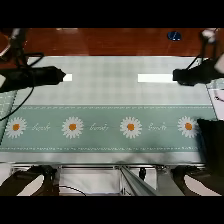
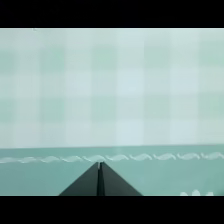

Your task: Fold the shirts.

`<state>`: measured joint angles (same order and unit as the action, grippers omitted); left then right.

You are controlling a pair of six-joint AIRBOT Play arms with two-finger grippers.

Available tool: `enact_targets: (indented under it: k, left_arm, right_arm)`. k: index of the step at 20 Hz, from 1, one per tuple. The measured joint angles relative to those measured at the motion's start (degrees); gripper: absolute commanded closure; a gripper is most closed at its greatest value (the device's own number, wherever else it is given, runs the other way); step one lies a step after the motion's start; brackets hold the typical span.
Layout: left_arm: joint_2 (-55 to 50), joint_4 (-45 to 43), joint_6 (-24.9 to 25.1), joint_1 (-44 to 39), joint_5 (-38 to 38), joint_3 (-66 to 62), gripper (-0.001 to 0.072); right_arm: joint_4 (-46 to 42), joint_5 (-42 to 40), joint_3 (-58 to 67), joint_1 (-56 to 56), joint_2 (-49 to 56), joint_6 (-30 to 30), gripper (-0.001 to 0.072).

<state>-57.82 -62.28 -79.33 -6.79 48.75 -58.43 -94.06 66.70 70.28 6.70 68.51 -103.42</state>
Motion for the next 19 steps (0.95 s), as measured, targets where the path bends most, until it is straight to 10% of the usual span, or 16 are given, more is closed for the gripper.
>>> enact_targets:
  k: [19]
  left_arm:
    - [-10.4, -6.7, -3.0, -1.1, 4.2, -2.0, 0.0684]
  right_arm:
    - [-5.5, 2.6, -5.2, 2.3, 6.8, -8.2, 0.0693]
